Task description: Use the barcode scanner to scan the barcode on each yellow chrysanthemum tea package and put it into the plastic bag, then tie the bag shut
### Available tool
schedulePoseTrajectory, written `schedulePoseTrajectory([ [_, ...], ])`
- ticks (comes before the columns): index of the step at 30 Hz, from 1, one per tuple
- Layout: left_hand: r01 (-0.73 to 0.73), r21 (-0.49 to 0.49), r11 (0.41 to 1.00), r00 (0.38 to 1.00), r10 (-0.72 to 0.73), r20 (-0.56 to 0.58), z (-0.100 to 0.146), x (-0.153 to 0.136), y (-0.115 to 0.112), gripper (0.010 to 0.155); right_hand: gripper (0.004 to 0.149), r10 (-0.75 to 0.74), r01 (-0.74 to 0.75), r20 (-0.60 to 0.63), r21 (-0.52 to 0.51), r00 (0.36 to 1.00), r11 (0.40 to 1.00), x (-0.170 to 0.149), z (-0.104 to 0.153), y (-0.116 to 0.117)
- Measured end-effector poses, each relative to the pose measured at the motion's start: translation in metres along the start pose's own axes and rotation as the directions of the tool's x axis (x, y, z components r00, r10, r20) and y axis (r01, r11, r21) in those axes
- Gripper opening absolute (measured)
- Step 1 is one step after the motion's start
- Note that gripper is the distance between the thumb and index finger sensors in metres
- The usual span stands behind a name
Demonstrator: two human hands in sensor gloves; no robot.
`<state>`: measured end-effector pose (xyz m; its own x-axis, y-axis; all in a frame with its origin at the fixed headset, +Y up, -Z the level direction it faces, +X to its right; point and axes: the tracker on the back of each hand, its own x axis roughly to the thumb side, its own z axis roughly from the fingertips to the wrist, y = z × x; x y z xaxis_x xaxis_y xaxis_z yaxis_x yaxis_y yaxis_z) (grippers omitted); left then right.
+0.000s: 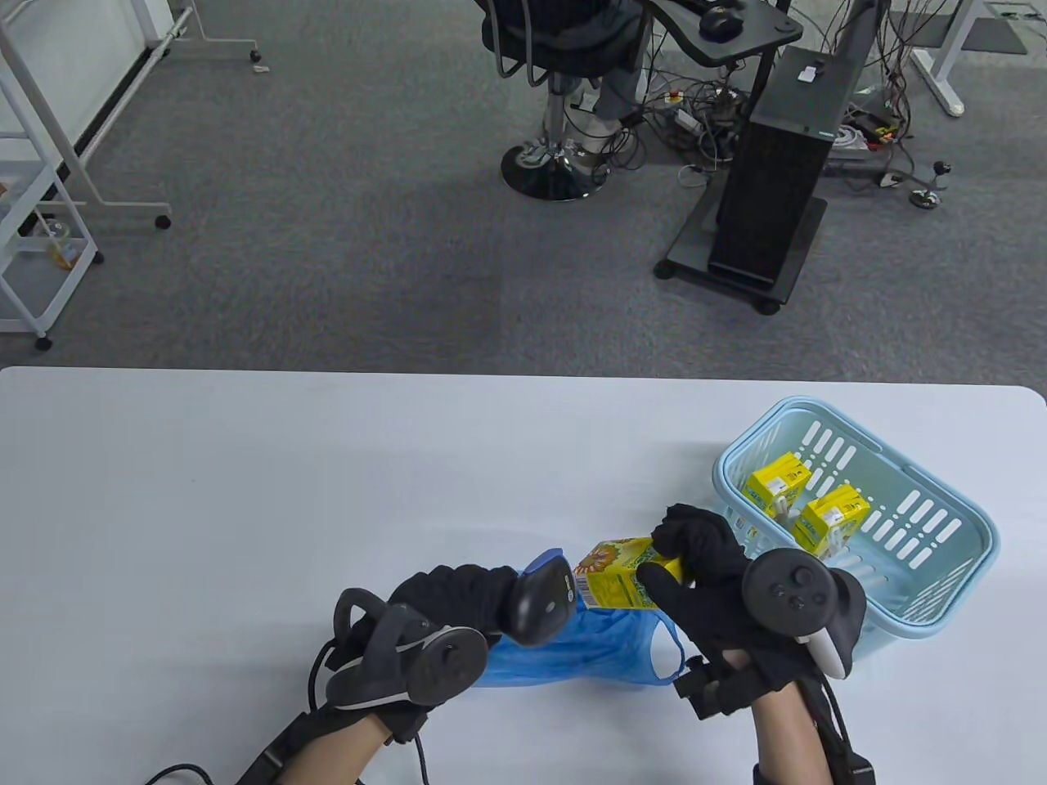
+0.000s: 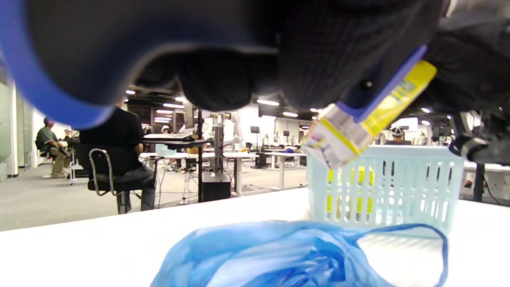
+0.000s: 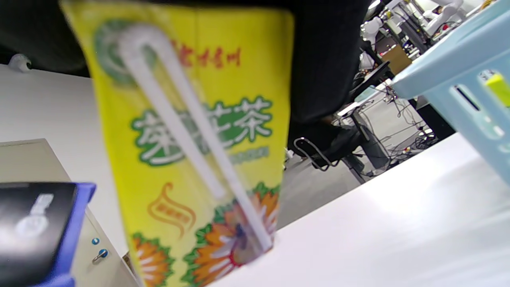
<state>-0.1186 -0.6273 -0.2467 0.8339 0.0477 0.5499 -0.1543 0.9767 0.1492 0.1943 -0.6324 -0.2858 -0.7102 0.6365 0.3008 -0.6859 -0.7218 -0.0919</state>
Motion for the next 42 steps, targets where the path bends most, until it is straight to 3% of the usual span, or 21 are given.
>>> schedulePoseTrajectory([
  [10, -0.085, 0.036, 0.996, 0.988, 0.089, -0.124, 0.008, -0.037, 0.025, 0.060, 0.068, 0.050, -0.061, 0.100, 0.112, 0.994, 0.992, 0.024, -0.002, 0.020],
  [16, -0.043, 0.043, 0.998, 0.980, 0.051, -0.194, 0.013, -0.051, 0.034, 0.060, 0.066, 0.125, -0.176, 0.216, 0.235, 0.968, 0.956, 0.058, 0.001, 0.058],
  [24, -0.064, 0.063, 0.996, 0.961, 0.079, -0.265, 0.023, -0.072, 0.047, 0.061, 0.065, 0.301, -0.400, 0.337, 0.279, 0.892, 0.873, 0.102, -0.003, 0.116],
  [27, -0.051, 0.045, 0.998, 0.955, 0.062, -0.290, 0.025, -0.078, 0.044, 0.062, 0.063, 0.329, -0.427, 0.330, 0.291, 0.885, 0.856, 0.103, -0.016, 0.134],
  [34, -0.115, 0.018, 0.993, 0.941, 0.115, -0.318, 0.024, -0.094, 0.037, 0.062, 0.061, 0.458, -0.553, 0.317, 0.370, 0.831, 0.747, 0.089, -0.046, 0.165],
  [42, -0.111, -0.004, 0.994, 0.943, 0.104, -0.317, 0.023, -0.094, 0.032, 0.062, 0.064, 0.457, -0.533, 0.274, 0.441, 0.846, 0.722, 0.076, -0.060, 0.178],
])
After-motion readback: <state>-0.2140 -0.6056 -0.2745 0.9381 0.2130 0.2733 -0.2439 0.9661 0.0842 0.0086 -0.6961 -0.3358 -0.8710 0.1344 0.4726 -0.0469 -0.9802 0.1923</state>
